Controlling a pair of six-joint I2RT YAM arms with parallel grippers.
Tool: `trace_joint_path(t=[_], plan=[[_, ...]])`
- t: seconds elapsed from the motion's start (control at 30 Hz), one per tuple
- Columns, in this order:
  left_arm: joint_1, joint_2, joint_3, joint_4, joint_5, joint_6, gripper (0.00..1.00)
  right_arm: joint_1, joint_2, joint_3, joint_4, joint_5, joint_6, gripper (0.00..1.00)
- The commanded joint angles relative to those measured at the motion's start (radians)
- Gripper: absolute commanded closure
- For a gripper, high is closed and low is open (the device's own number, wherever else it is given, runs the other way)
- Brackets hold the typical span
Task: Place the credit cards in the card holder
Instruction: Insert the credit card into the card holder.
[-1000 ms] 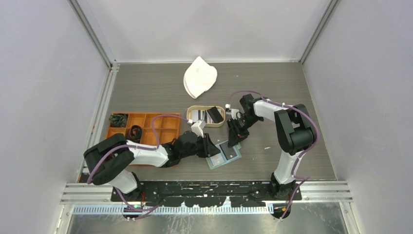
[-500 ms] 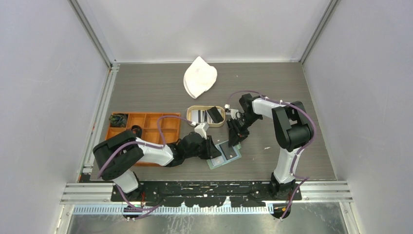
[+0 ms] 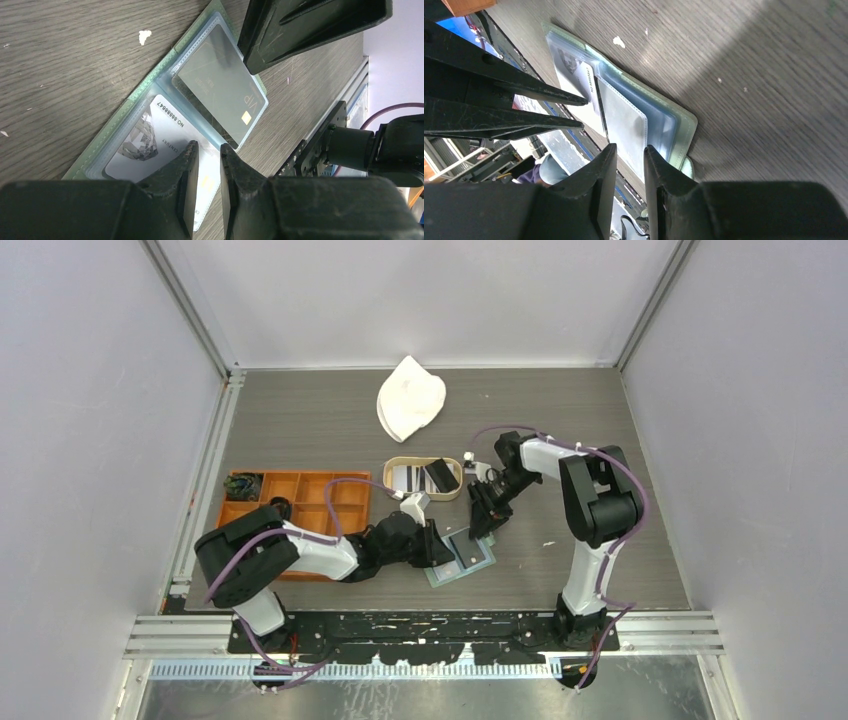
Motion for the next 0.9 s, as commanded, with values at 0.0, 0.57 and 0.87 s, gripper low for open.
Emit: trace_joint_path(t=[0.0, 0.57, 0.87], plan=[[-0.006, 0.012, 0.031, 0.063, 0.002, -0.001, 0.77, -0.002, 0.016, 0.041, -0.03, -0.044, -0.012, 0.69], [-0.005, 0.019, 0.013, 0.101, 0.004, -0.003, 0.76, -0.066, 0.089, 0.097, -0.211, -0.302, -0.161, 0.73], [-0.004, -0.021, -0.02, 0.125, -0.002, -0.006, 0.72, -0.066, 0.02, 0.045, -0.05, -0.129, -0.009, 0.72]])
